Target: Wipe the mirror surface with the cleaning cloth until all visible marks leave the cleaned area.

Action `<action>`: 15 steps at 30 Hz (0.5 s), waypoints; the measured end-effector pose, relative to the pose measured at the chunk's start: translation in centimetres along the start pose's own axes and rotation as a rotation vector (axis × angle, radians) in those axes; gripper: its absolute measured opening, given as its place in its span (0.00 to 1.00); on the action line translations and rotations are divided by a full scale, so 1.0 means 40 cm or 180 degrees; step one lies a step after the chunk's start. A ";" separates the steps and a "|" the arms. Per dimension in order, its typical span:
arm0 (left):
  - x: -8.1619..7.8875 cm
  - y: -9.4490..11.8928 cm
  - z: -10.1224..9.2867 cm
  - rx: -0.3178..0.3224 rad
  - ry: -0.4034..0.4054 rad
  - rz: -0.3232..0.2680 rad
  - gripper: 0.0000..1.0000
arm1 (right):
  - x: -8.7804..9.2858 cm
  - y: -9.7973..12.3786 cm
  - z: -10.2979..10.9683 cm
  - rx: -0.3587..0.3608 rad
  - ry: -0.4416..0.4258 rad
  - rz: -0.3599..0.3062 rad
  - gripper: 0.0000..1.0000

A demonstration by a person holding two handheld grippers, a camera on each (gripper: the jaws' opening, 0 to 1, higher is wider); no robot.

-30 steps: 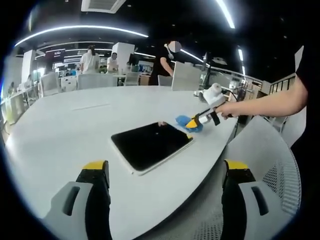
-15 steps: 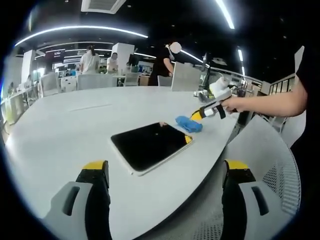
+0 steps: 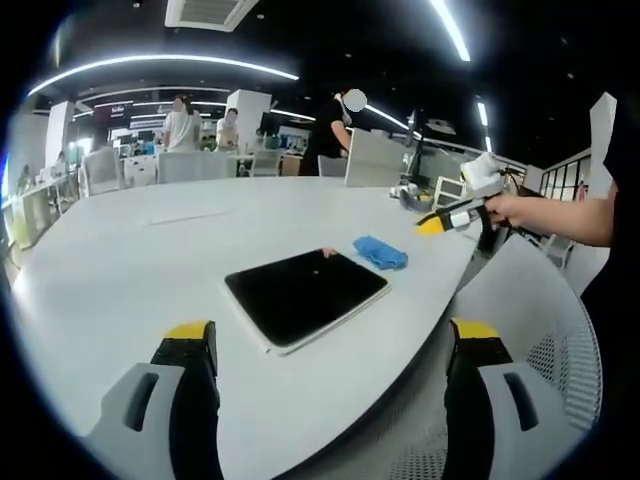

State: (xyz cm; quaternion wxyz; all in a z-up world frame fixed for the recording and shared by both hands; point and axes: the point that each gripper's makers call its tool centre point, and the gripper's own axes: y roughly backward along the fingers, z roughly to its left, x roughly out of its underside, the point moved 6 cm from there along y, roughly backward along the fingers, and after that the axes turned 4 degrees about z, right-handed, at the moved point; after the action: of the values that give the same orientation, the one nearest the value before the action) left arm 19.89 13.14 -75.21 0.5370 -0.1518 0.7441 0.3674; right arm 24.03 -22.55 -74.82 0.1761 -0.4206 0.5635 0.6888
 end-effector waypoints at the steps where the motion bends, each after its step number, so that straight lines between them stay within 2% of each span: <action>1: 0.000 0.000 0.001 -0.0007 -0.0005 -0.0005 0.94 | 0.005 0.006 0.012 0.0002 -0.0024 -0.0005 0.46; 3: -0.003 0.001 0.002 -0.0017 0.0016 -0.0033 0.94 | 0.016 0.022 0.039 0.0002 -0.0020 -0.0084 0.55; 10: -0.003 0.001 -0.003 -0.0006 -0.0022 -0.0021 0.94 | 0.065 0.045 0.081 0.0066 -0.0051 -0.0161 0.64; 12: -0.004 0.003 0.000 -0.0047 -0.0032 -0.0040 0.95 | 0.077 0.045 0.093 0.0006 -0.0008 -0.0164 0.66; 15: -0.007 0.005 0.005 -0.0102 -0.0029 -0.0080 0.98 | 0.078 0.048 0.095 0.0084 0.0119 -0.0213 0.72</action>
State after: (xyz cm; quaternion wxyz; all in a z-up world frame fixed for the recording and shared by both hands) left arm 20.01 13.37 -74.89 0.5424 -0.1680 0.7337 0.3731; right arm 19.39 -20.32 -76.00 0.1940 -0.4497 0.5614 0.6670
